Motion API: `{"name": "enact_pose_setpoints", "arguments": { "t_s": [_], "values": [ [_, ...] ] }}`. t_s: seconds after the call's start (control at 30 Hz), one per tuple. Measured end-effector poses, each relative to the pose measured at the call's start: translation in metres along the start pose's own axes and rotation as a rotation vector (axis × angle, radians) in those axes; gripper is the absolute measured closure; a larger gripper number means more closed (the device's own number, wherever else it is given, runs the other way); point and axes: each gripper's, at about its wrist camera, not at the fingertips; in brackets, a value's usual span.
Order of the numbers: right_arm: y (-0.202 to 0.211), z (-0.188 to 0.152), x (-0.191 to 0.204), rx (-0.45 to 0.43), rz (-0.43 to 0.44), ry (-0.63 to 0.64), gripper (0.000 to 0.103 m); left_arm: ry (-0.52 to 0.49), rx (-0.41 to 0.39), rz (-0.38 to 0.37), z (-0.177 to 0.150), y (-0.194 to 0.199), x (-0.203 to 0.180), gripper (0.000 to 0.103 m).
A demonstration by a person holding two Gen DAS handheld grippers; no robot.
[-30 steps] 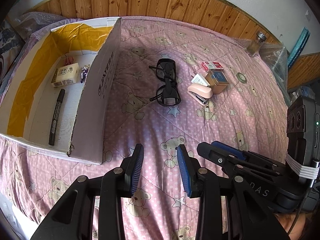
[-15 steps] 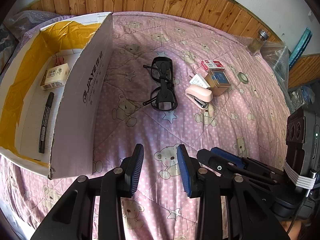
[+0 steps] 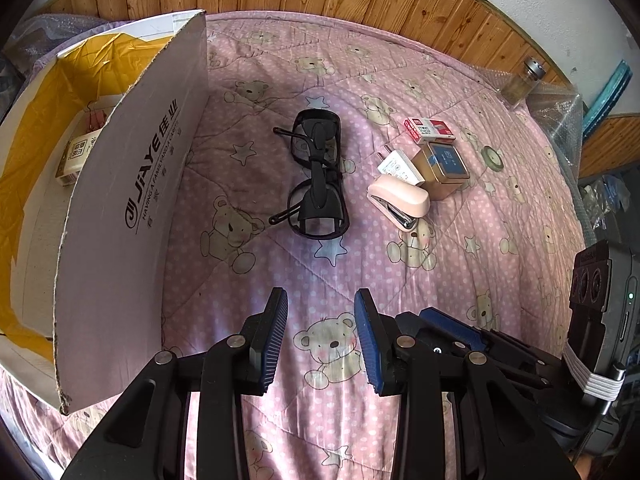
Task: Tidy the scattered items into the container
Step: 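Grasp the black glasses with the left tool while the right tool grasps the pink stapler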
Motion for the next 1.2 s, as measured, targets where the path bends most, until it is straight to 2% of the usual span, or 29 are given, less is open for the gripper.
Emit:
{"name": "enact_pose_setpoints", "arguments": {
  "t_s": [1.2],
  "values": [
    [-0.018,0.056,-0.026,-0.007,-0.071,0.018,0.064,0.041,0.033,-0.027,0.055,-0.055,0.001,0.067]
  ]
}}
Point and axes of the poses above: each gripper's, at about its wrist camera, not at the fingertips, and y roughly against the way its jaws point, x to its left, z to its top, and after that the axes turned 1 degree about y, right-handed
